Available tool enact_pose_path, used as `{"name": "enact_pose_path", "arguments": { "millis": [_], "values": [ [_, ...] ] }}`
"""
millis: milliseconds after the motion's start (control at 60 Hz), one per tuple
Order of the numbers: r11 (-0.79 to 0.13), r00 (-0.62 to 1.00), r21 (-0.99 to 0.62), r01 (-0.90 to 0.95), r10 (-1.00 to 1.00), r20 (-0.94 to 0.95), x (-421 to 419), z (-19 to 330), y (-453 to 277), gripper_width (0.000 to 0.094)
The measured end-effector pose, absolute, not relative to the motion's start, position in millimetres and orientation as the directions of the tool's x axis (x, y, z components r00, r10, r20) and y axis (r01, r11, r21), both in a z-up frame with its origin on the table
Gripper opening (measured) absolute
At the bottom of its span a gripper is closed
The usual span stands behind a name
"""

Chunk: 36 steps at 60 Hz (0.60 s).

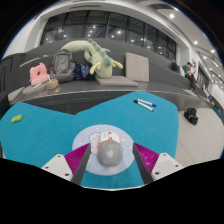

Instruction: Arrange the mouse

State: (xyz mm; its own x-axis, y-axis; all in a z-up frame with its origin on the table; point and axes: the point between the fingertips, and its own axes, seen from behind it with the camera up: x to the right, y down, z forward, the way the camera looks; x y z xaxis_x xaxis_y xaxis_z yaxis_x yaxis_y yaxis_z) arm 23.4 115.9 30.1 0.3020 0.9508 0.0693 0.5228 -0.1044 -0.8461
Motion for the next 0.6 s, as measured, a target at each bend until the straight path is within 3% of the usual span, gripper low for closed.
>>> {"name": "enact_pose_path", "arguments": {
  "millis": [200, 400, 600],
  "values": [
    [-0.079, 0.274, -0.869, 0.489, 0.959, 0.068, 144.8, 70.5, 37.7, 0.0858],
    [-0.098, 0.253, -0.866, 0.491, 0.967, 0.034, 229.5, 70.3, -15.2, 0.0855],
    [-0.081, 0.241, -0.867, 0.491, 0.970, 0.046, 259.6, 67.0, -30.3, 0.0857]
  ]
}}
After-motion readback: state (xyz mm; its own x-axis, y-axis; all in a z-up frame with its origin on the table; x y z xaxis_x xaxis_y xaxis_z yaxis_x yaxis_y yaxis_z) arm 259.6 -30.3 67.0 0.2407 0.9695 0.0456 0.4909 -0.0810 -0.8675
